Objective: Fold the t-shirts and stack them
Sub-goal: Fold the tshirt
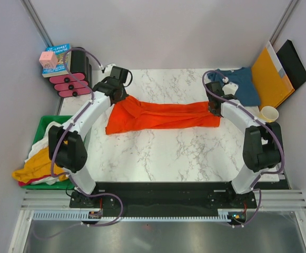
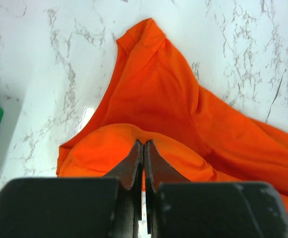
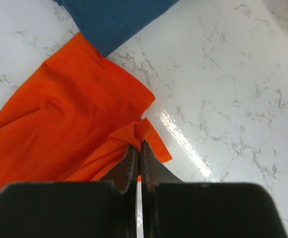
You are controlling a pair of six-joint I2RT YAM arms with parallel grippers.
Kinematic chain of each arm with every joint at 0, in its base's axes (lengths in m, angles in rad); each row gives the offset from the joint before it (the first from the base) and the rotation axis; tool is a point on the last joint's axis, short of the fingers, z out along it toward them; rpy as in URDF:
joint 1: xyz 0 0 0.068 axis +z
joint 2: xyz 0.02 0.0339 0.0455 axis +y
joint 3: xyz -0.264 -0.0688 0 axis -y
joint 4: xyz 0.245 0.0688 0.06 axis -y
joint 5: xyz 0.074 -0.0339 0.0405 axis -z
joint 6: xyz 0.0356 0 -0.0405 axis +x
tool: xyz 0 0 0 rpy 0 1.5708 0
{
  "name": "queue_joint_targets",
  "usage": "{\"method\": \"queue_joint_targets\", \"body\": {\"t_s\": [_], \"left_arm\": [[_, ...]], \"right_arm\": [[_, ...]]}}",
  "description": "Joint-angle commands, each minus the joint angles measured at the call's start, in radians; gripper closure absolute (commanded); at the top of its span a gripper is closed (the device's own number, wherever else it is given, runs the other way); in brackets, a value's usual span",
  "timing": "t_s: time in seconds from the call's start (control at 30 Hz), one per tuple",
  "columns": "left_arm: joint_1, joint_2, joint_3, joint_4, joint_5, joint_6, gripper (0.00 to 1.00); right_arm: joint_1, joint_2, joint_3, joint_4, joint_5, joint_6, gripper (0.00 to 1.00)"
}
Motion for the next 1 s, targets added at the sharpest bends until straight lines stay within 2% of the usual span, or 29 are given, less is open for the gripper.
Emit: {"method": "queue_joint_targets", "body": {"t_s": [0.0, 0.3, 0.63, 0.67, 0.77, 0.8, 0.9, 0.97], "left_arm": [[0.009, 0.102, 0.102, 0.031, -0.040, 0.061, 0.98], [0.019, 0.272, 0.216, 0.037, -0.029, 0.077, 0.98], [0.029, 0.345, 0.300, 0.034, -0.040, 0.093, 0.98], [0.030, 0.348, 0.319, 0.024, -0.043, 0.093, 0.98], [0.032, 0.339, 0.330, -0.004, -0.054, 0.062, 0.78], [0.030, 0.328, 0.321, -0.004, -0.038, 0.055, 0.70], [0.027, 0.258, 0.258, -0.003, -0.029, 0.019, 0.59], [0.019, 0.202, 0.198, -0.003, -0.021, 0.008, 0.58]], "right_arm": [[-0.014, 0.079, 0.059, 0.023, 0.035, -0.006, 1.00], [-0.017, 0.202, 0.132, 0.052, 0.034, -0.022, 1.00], [-0.022, 0.262, 0.171, 0.081, 0.012, -0.031, 0.98], [-0.022, 0.253, 0.166, 0.093, 0.009, -0.034, 0.85], [-0.020, 0.203, 0.133, 0.154, -0.005, -0.051, 0.63], [-0.019, 0.186, 0.126, 0.162, -0.002, -0.055, 0.58], [-0.017, 0.109, 0.090, 0.159, 0.000, -0.065, 0.41], [-0.013, 0.034, 0.027, 0.156, -0.005, -0.060, 0.36]]}}
